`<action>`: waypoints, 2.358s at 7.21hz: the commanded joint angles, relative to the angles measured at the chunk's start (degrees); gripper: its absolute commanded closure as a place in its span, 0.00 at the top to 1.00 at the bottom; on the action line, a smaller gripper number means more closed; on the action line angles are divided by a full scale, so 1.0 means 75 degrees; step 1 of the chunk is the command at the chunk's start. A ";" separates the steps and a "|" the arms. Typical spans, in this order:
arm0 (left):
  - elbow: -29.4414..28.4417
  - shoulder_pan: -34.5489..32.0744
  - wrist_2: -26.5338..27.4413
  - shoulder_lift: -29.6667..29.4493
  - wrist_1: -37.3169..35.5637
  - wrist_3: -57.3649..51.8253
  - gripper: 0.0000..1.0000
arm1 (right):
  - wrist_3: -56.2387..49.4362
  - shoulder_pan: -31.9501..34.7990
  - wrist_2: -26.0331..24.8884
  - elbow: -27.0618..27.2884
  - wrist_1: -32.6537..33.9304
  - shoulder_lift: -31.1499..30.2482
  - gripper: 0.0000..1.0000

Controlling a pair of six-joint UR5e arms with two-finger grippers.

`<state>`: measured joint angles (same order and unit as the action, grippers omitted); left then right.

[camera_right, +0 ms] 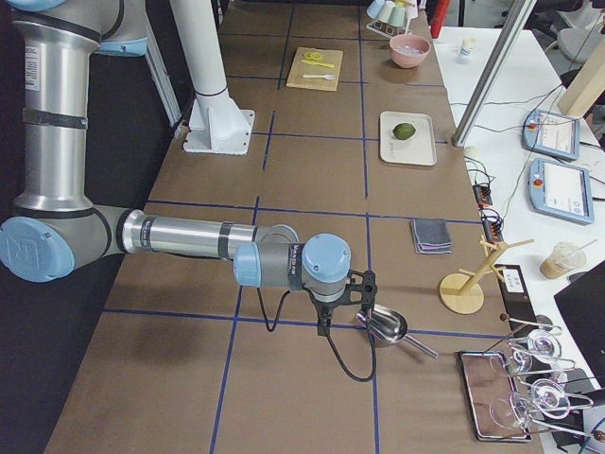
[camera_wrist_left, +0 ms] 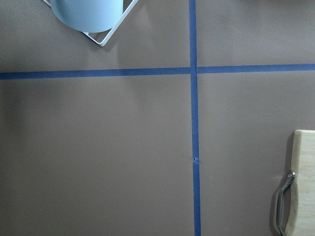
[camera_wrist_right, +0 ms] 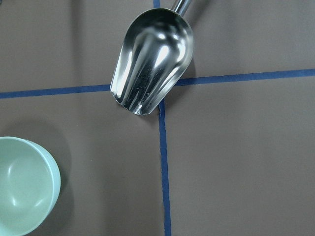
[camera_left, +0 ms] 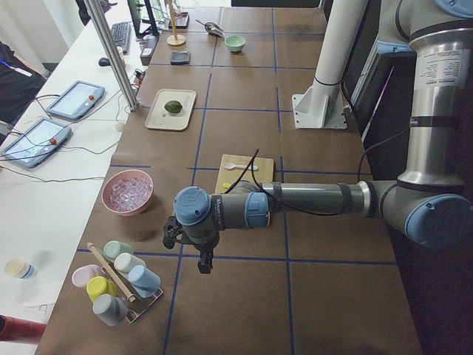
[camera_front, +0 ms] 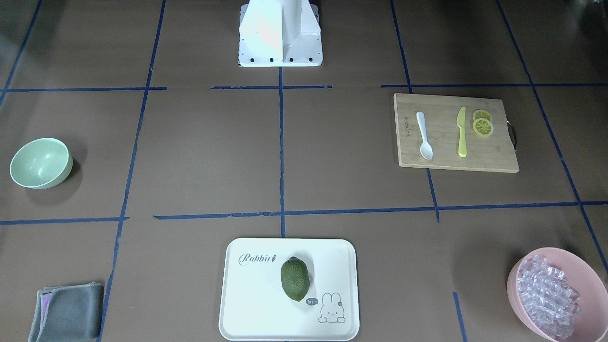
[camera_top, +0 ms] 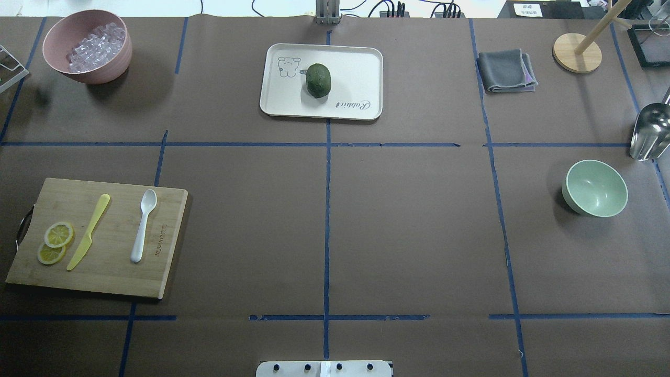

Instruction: Place spoon in bowl

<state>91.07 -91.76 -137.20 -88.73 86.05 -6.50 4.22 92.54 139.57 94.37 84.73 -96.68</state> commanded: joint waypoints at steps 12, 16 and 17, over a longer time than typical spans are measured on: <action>0.0150 -0.0012 0.0035 0.0101 0.0105 -0.0070 1.00 | 0.0757 -0.0069 -0.0141 -0.0194 -0.0361 0.0199 1.00; 0.0373 -0.0024 0.0012 0.0124 0.0093 -0.0012 1.00 | 0.4291 -0.2044 -0.0187 -0.0102 -0.3123 0.0165 1.00; 0.0373 -0.0024 0.0023 0.0124 0.0093 -0.0012 1.00 | 0.4729 -0.2537 -0.0350 -0.0102 -0.3304 0.0165 1.00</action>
<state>93.70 -91.92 -137.09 -87.82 86.76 -6.61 33.70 78.33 137.96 93.58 63.55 -95.43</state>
